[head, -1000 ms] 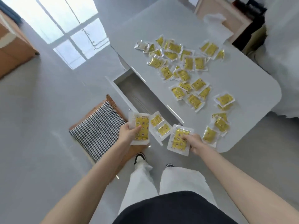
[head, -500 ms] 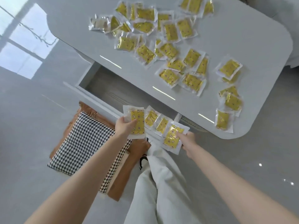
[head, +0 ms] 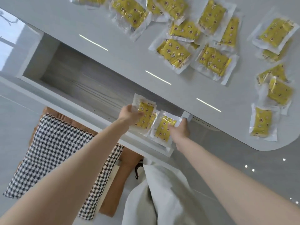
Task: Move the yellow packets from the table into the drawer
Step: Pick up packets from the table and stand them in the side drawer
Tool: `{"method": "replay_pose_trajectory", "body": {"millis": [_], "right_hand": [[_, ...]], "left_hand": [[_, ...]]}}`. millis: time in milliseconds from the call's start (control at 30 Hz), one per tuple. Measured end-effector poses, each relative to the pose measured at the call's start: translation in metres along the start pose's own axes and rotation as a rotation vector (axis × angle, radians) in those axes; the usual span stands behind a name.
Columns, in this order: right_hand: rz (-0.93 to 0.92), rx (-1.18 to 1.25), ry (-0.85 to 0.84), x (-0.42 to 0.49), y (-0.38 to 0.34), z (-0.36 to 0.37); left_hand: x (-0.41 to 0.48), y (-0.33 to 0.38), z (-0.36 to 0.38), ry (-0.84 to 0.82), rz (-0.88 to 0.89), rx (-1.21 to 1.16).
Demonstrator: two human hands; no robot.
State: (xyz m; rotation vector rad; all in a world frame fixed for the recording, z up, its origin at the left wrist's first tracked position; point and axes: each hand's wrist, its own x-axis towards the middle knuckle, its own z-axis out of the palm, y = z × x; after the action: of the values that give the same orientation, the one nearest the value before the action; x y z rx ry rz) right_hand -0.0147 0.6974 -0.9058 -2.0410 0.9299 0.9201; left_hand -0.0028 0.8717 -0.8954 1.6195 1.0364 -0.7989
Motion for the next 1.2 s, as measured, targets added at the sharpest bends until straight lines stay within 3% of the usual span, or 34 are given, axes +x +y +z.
{"method": "replay_pose_trajectory", "body": {"millis": [233, 333, 433, 533, 633, 800, 900, 1000, 1100, 1200], "right_hand": [[-0.218, -0.210, 0.044, 0.006, 0.007, 0.022], [-0.341, -0.460, 0.015, 0.010, 0.007, 0.020], [-0.381, -0.709, 0.036, 0.015, 0.007, 0.019], [-0.520, -0.959, 0.100, 0.017, 0.005, 0.018], [-0.574, -1.102, 0.085, 0.018, 0.004, 0.017], [-0.602, -1.069, 0.104, 0.021, 0.011, 0.019], [-0.605, -0.816, 0.085, 0.021, 0.008, 0.023], [-0.637, -0.583, -0.095, 0.026, -0.007, 0.033], [-0.584, -0.590, -0.267, 0.038, -0.021, 0.039], [-0.589, -0.699, -0.269, 0.046, -0.025, 0.042]], "left_hand": [[0.038, -0.015, 0.012, -0.096, -0.054, 0.122], [0.042, -0.022, 0.016, -0.076, 0.073, 0.316], [0.042, -0.026, 0.019, 0.052, 0.263, 0.565], [0.043, -0.028, 0.020, 0.148, 0.319, 0.597], [0.045, -0.033, 0.018, 0.115, 0.328, 0.527], [0.045, -0.047, 0.015, 0.043, 0.279, 0.475], [0.041, -0.051, 0.014, 0.039, 0.296, 0.520], [0.040, -0.052, 0.014, 0.046, 0.307, 0.534], [0.044, -0.053, 0.014, 0.064, 0.299, 0.563], [0.045, -0.055, 0.012, 0.109, 0.262, 0.606]]}}
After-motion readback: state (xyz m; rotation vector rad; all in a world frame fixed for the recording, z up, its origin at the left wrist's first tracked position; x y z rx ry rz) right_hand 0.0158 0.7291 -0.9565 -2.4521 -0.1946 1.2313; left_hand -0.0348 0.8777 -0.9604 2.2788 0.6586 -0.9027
